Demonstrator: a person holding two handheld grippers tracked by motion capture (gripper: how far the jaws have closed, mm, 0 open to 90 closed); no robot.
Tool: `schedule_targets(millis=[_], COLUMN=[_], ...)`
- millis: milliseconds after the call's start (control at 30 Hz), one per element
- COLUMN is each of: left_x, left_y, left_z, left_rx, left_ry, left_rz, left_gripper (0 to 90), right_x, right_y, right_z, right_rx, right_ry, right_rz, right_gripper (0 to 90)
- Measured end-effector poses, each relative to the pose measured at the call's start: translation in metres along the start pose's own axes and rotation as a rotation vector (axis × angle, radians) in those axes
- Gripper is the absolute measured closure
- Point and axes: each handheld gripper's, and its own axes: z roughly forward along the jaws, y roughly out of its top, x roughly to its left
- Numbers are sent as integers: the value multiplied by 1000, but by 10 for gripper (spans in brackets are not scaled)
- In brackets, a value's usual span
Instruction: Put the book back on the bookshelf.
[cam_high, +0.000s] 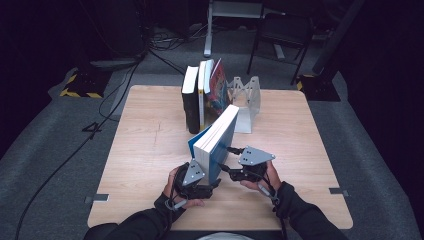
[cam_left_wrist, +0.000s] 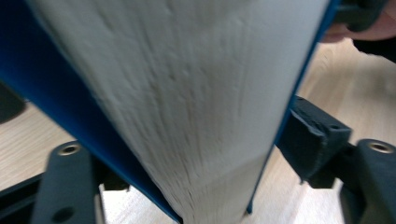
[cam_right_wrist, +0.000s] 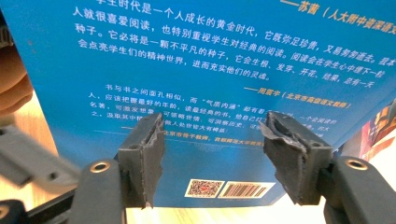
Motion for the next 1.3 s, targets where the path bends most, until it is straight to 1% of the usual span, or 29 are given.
schedule_targets(millis=[33, 67, 100, 167, 233, 267, 367, 400, 433, 467, 533, 567, 600, 633, 667, 700, 733, 767, 800, 833, 867, 900, 1000, 1033, 1067, 1100, 1167, 1233, 1300], left_x=[0, 0, 3, 4, 6, 6, 19, 23, 27, 31, 40, 43, 43, 50, 50, 53, 54, 56, 58, 60, 62, 65, 71, 71, 71, 71, 71, 71, 69], left_y=[0, 0, 0, 0, 1, 1, 1, 1, 0, -1, -2, -3, -3, -5, -5, -7, -7, -8, -9, -10, -11, -12, -15, -15, -15, -15, -15, -14, -14], left_z=[0, 0, -2, -4, -6, -6, -12, -14, -17, -20, -26, -30, -30, -36, -36, -39, -42, -45, -47, -50, -51, -54, -59, -59, -59, -59, -59, -59, -59], left_rx=[-4, -4, -14, -9, 3, 3, 25, 29, 36, 45, 63, 69, 69, 78, 78, 84, 90, 99, 103, 105, 107, 111, 113, 115, 118, 119, 119, 122, 126], left_ry=[12, 12, -1, 4, 17, 17, -12, -36, -58, -83, -132, -149, -149, -188, -188, -202, -204, -217, -230, -240, -250, -269, -322, -324, -325, -327, -324, -322, -313], left_rz=[-1, -1, -20, -4, 27, 27, 35, 29, 35, 53, 68, 78, 78, 89, 89, 104, 114, 119, 122, 126, 127, 135, 120, 124, 132, 135, 139, 141, 144], left_gripper=[339, 394, 427, 465, 506, 520, 556, 564, 569, 572, 579, 582, 584, 586, 586, 586, 587, 588, 588, 590, 590, 590, 588, 588, 588, 586, 584, 581, 578], right_x=[-1, -1, -4, -8, -13, -16, -25, -27, -31, -34, -39, -40, -40, -41, -41, -41, -40, -39, -39, -37, -37, -37, -32, -30, -30, -30, -29, -29, -27], right_y=[0, 0, -3, -5, -9, -11, -17, -18, -20, -22, -27, -28, -28, -29, -29, -29, -29, -28, -28, -27, -27, -26, -23, -21, -20, -20, -19, -19, -17], right_z=[-1, -1, -2, -6, -11, -13, -21, -22, -24, -27, -30, -31, -31, -32, -32, -32, -31, -30, -29, -25, -25, -23, -14, -11, -9, -7, -2, 5, 11], right_rx=[6, 6, 12, 26, 30, 34, 48, 49, 54, 57, 61, 63, 63, 65, 65, 64, 60, 60, 58, 55, 55, 54, 67, 70, 63, 57, 57, 55, 54], right_ry=[-2, -2, -12, -33, -55, -68, -78, -85, -87, -79, -64, -50, -50, -33, -33, -22, -5, 1, 17, 53, 53, 69, 123, 137, 146, 169, 179, 203, 218], right_rz=[2, 2, 5, -5, -7, -8, -9, -6, 3, 11, 24, 28, 28, 27, 27, 28, 25, 18, 15, 24, 24, 22, 9, -5, -5, 4, 0, 12, 11], right_gripper=[365, 365, 363, 356, 351, 350, 346, 343, 339, 337, 328, 324, 324, 319, 319, 316, 313, 311, 310, 304, 304, 299, 313, 321, 322, 322, 316, 314, 314])
